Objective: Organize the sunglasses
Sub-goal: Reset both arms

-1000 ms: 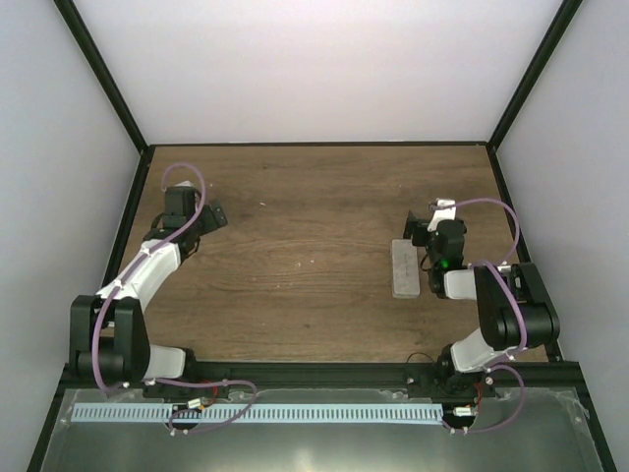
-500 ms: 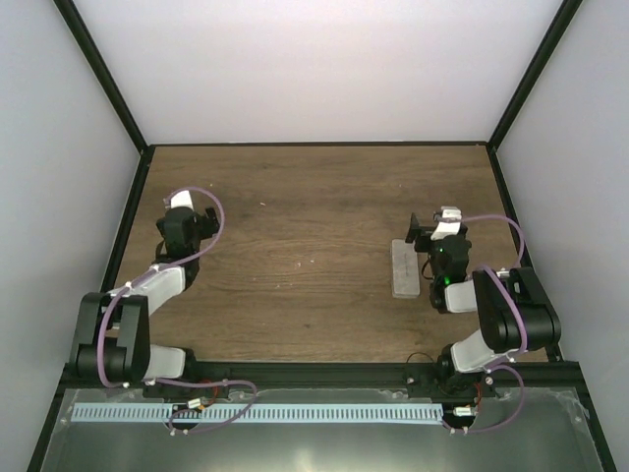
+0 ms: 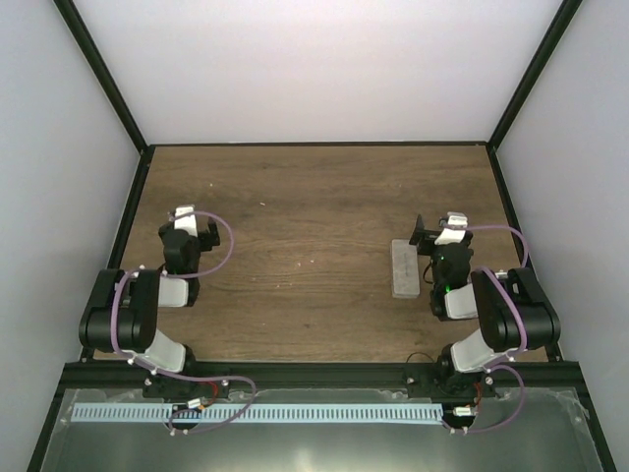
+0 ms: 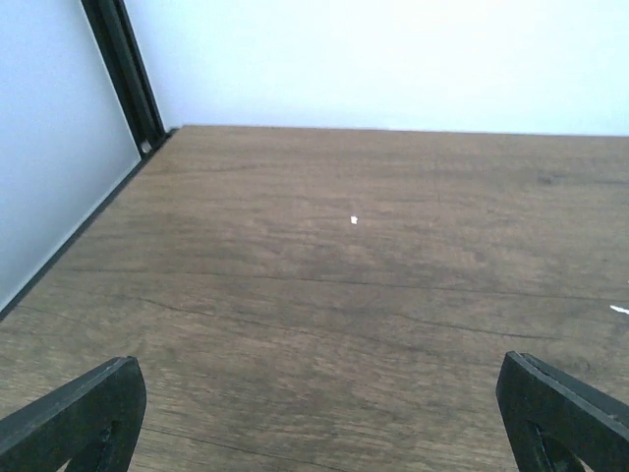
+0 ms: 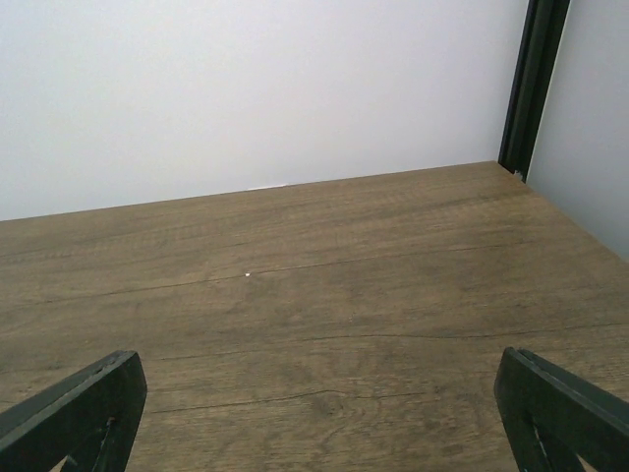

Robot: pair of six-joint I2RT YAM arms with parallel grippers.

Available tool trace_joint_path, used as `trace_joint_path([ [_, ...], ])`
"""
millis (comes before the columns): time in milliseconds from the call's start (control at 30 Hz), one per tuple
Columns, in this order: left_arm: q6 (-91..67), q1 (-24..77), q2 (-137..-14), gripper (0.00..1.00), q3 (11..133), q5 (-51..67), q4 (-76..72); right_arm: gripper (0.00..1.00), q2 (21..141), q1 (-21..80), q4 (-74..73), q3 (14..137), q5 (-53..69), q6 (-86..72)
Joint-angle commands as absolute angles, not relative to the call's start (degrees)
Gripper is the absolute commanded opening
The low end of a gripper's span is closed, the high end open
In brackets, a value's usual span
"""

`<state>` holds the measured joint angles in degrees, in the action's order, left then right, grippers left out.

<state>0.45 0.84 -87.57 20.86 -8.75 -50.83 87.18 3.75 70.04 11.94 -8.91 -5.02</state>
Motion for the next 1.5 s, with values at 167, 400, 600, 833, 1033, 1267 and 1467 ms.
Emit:
trace_joint_path([
  [167, 0.09, 1.19, -88.35, 1.0, 16.58, -10.91, -64.8, 1.0, 87.53, 3.12, 71.94, 13.0, -10.8, -5.01],
  [400, 0.08, 1.14, -88.31, 1.0, 16.5, -10.86, -64.5, 1.0, 87.58, 3.12, 71.95, 13.05, -10.81, -4.94],
  [600, 0.09, 1.17, -88.32, 1.0, 16.44, -10.85, -64.68, 1.0, 87.63, 3.16, 71.85, 13.1, -10.81, -4.92],
  [833, 0.04, 1.06, -88.33, 1.0, 16.52, -10.75, -64.6, 1.0, 87.63, 3.17, 71.8, 13.1, -10.81, -4.92],
  [1033, 0.0, 0.97, -88.33, 1.0, 16.57, -10.55, -64.51, 1.0, 87.63, 3.16, 71.73, 13.17, -10.81, -4.92],
  [1267, 0.0, 0.97, -88.33, 1.0, 16.61, -10.49, -64.5, 1.0, 87.66, 3.16, 71.74, 13.18, -10.81, -4.92],
  [1467, 0.0, 0.84, -88.32, 1.0, 16.66, -10.08, -64.38, 1.0, 87.71, 3.16, 71.61, 13.27, -10.81, -4.94],
])
